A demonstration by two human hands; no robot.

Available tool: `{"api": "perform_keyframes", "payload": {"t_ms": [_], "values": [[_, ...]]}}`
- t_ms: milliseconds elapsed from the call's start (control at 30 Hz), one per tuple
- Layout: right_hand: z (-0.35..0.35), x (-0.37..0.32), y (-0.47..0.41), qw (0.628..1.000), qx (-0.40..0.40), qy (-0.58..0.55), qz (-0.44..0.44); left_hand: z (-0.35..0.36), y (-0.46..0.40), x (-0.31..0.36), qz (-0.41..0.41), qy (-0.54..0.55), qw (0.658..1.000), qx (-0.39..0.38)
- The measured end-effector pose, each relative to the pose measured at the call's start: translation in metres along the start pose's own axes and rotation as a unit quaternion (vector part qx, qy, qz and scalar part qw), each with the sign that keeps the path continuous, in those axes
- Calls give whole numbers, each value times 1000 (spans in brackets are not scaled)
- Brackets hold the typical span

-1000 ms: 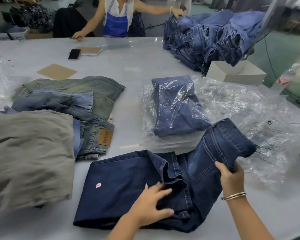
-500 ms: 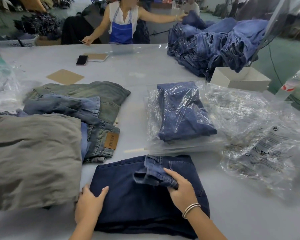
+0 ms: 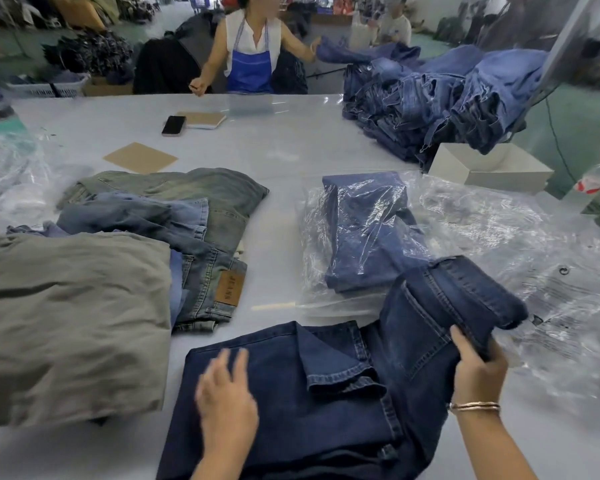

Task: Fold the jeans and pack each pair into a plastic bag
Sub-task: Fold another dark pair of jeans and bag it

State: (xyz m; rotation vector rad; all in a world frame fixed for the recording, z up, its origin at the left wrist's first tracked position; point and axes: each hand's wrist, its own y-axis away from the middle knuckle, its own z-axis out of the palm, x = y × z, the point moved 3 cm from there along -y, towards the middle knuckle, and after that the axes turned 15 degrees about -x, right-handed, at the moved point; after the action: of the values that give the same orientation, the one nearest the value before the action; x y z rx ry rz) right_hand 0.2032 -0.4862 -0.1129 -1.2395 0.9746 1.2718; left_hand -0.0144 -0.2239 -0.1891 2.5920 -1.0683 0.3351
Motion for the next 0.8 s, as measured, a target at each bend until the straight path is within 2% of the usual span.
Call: {"api": "perform_keyframes", "payload": {"t_ms": [67,200,367,433,500,533,567,633,700,800], "values": [[8,4,6,1000,-26,7,3,11,-3,37,85,-10,996,-41],[17,-1,10,997,-71,13,-1,24,-36,61,103,-25,988,-113],[17,-2,12,996,-86,24,7,23,-71,80,192,-106,953,-206],[17,0,11,996,-84,30,8,16,-72,95,164,-51,970,-169],[18,1,10,997,-76,33,6,7,-68,103,69,87,991,-70],[18,1,9,997,-75,36,3,4,-62,106,33,140,988,-59],[20,2,8,996,-76,38,2,6,-56,111,31,149,986,-75],[22,3,7,996,-80,37,2,29,-37,126,117,56,982,-136],[24,4,7,996,-83,38,-2,59,-11,133,197,-22,956,-214],[27,4,10,995,-91,30,-11,89,18,136,238,-95,916,-308]]}}
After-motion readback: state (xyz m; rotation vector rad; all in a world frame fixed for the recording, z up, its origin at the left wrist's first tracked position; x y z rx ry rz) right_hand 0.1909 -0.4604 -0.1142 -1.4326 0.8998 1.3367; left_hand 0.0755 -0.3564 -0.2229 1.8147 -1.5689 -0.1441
